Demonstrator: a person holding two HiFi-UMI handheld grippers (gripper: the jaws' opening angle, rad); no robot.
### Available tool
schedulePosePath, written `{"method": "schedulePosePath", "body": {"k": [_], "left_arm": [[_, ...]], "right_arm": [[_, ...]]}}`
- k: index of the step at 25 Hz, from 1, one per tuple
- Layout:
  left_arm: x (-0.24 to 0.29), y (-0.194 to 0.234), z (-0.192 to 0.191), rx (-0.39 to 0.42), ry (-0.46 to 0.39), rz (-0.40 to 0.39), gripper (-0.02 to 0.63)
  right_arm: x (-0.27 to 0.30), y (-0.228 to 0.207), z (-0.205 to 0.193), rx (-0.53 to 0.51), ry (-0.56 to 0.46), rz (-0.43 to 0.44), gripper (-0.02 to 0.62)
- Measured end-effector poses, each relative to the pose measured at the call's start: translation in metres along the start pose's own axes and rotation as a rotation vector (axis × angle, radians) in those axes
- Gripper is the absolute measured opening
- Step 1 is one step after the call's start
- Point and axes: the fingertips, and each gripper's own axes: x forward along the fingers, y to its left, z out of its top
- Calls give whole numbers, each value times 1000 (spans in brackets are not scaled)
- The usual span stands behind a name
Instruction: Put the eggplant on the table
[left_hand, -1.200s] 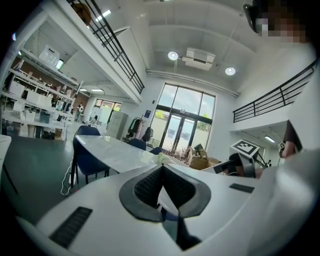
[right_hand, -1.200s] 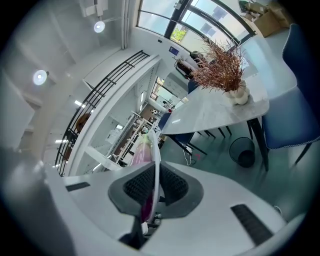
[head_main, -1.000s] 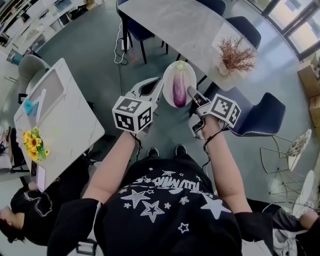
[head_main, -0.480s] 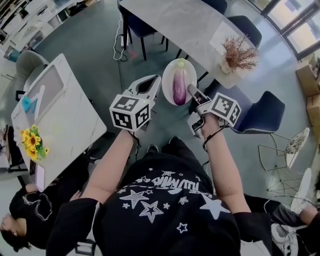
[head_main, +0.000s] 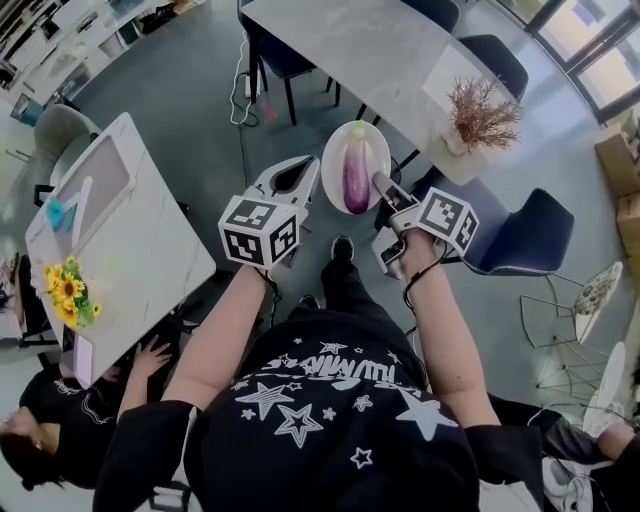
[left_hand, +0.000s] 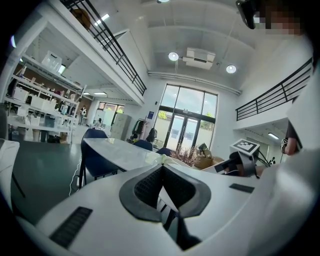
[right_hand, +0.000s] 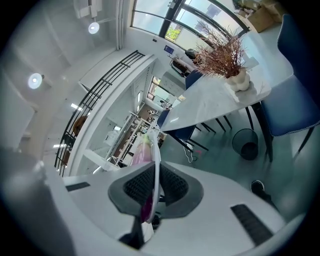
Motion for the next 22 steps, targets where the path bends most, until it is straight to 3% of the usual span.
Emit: {"method": "schedulePosePath", "body": {"k": [10,22], "left_arm": [[48,33,14,-9,1,26,8],[145,88,47,-15,13,79,8]], "right_arm": [[47,-12,41,5,24,11,25],[136,-29,131,9,65,50,25]]}}
